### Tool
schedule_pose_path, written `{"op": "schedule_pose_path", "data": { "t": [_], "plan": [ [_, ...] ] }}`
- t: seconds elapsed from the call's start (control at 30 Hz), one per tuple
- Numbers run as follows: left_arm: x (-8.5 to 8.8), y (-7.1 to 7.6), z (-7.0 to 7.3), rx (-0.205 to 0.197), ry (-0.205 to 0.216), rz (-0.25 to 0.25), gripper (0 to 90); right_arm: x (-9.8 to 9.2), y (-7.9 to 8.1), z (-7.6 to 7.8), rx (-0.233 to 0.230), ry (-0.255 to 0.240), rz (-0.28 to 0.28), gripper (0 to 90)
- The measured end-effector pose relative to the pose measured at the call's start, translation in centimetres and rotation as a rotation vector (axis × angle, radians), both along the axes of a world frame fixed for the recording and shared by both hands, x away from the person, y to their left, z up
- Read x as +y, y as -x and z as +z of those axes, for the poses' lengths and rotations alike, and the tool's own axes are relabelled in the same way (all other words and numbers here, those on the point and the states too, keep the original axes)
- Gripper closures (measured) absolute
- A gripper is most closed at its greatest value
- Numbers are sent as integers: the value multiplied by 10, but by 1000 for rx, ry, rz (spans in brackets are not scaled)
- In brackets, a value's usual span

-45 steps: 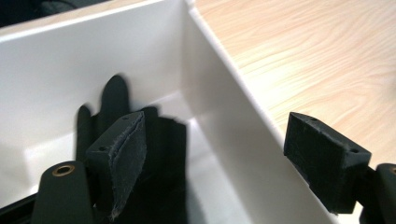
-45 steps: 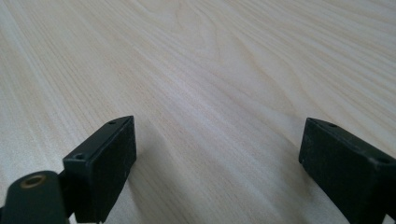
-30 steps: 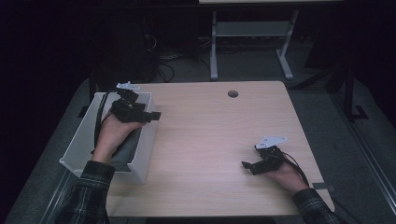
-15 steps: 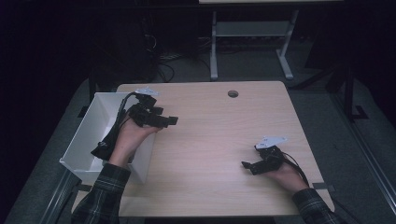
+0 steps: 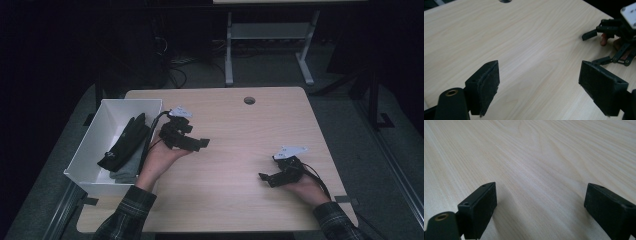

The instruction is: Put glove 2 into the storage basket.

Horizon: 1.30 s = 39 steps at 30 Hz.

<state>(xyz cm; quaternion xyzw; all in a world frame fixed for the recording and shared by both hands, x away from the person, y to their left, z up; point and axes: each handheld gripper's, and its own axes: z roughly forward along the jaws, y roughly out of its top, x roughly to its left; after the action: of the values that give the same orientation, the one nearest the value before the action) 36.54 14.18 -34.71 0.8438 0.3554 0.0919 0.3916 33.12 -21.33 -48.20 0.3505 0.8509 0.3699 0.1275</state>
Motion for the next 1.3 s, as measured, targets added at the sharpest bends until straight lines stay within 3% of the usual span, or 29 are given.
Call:
{"op": "schedule_pose_path", "data": {
  "t": [0.57,0.87,1.3],
  "plan": [
    [-24,11,-45,10,-33,-70,157,0,0,0,0,0,0,110],
    [-30,17,-62,-9,-25,-93,150,0,0,0,1,0,-1,110],
    [-39,25,-94,-5,-59,-132,150,0,0,0,1,0,0,110]
  ]
}}
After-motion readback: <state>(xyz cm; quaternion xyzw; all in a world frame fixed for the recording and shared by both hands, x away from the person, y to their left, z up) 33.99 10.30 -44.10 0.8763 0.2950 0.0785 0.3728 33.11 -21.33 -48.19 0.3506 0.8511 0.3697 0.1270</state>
